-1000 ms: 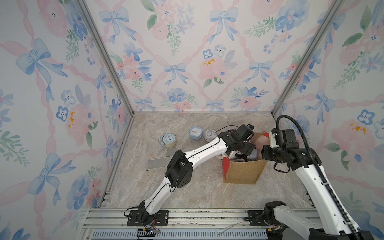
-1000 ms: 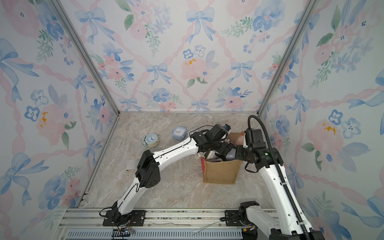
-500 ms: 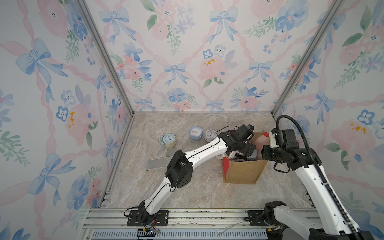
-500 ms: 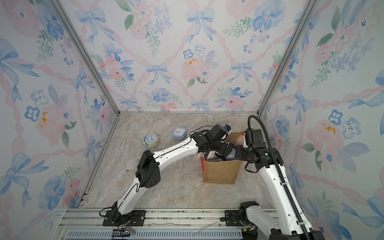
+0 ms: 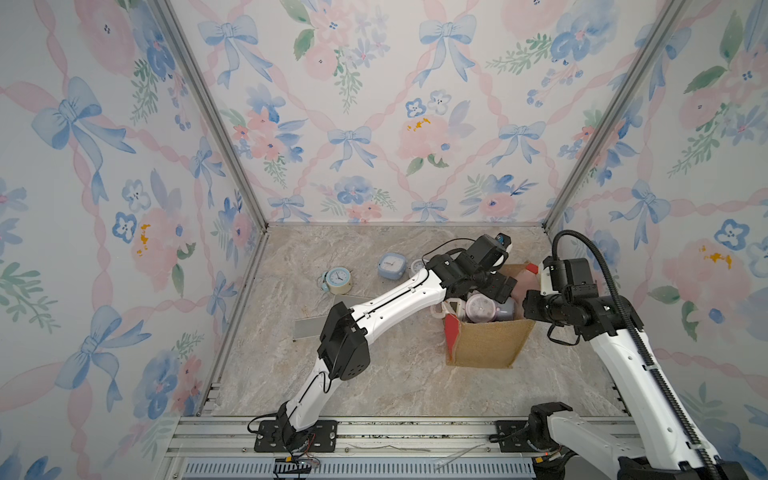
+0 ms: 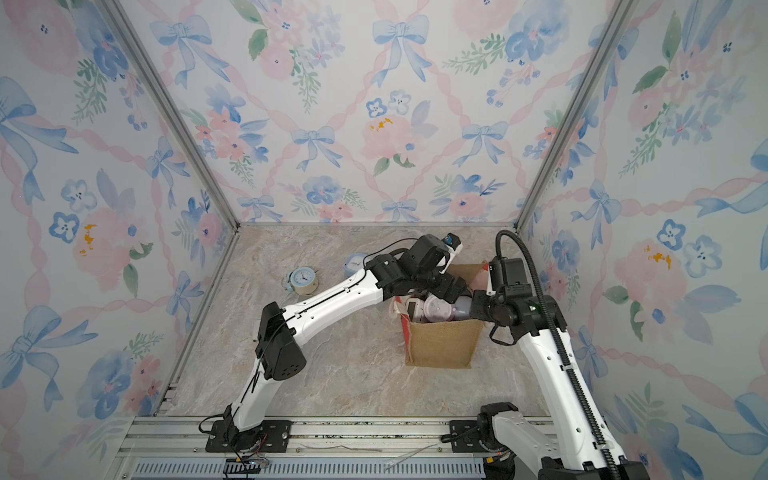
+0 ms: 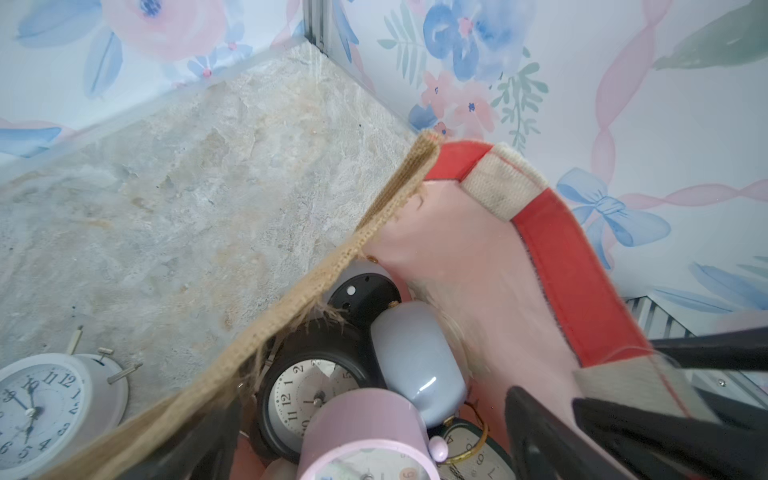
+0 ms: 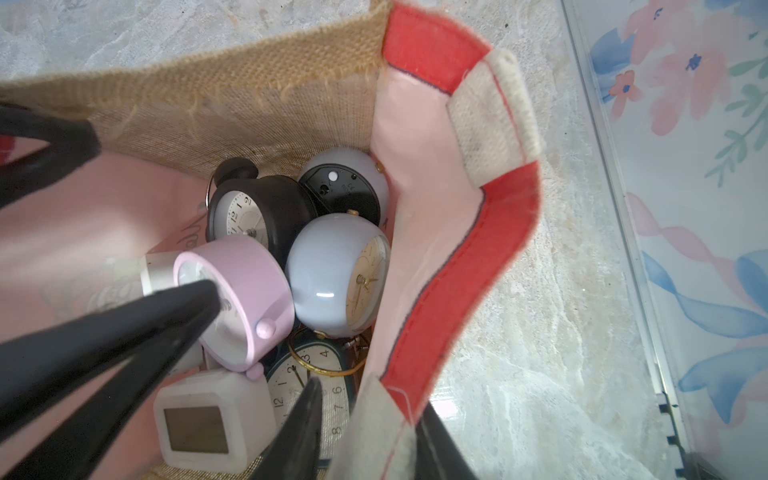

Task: Put the alarm clock into the canvas bag
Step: Place the alarm at the canvas bag, then pick up the alarm from the center of the board.

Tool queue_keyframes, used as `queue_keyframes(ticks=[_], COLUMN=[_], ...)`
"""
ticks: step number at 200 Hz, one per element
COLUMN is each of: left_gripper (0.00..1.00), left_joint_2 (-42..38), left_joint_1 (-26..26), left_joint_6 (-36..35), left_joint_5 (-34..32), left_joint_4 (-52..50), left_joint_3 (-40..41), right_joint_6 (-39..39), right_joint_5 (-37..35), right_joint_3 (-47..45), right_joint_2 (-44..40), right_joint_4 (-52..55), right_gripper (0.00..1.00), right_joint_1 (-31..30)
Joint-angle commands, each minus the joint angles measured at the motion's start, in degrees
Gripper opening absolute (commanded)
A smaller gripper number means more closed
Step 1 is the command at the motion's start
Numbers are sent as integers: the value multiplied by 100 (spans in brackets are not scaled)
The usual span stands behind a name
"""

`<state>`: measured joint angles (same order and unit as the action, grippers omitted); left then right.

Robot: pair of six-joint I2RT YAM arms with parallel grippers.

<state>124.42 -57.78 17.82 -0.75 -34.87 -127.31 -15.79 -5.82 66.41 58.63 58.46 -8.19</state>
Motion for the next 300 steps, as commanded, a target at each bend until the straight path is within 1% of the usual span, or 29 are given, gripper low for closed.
queue_keyframes(ticks=[1, 49, 108, 141, 217, 264, 300], left_gripper=[98, 98, 98, 98, 98, 98, 98], left_joint_2=[-267, -661, -1447, -1884, -2711, -3022, -3006], left_joint_1=[-15, 174, 753, 1263, 2572, 3517, 4147], left_joint_6=[-161, -252, -245, -201, -74, -138, -252], left_joint_5=[-183, -471, -873, -1042, -1173, -812, -564], left_joint_4=[-64, -72, -64, -65, -55, -55, -64], left_joint_3=[-31, 189, 1102, 1787, 3256, 4006, 4344], right_joint_6=[54, 57, 48, 34, 23, 24, 25], right_joint_5=[56, 56, 61, 63, 57, 46, 36], right_joint_3=[35, 56, 65, 57, 56, 73, 73], right_joint_2=[3, 25, 45, 60, 102, 122, 130], right_joint_4=[25, 34, 25, 8, -10, -6, 3], right_gripper=[34, 34, 34, 34, 34, 34, 34], right_joint_1=[1, -8, -23, -33, -76, -104, -107])
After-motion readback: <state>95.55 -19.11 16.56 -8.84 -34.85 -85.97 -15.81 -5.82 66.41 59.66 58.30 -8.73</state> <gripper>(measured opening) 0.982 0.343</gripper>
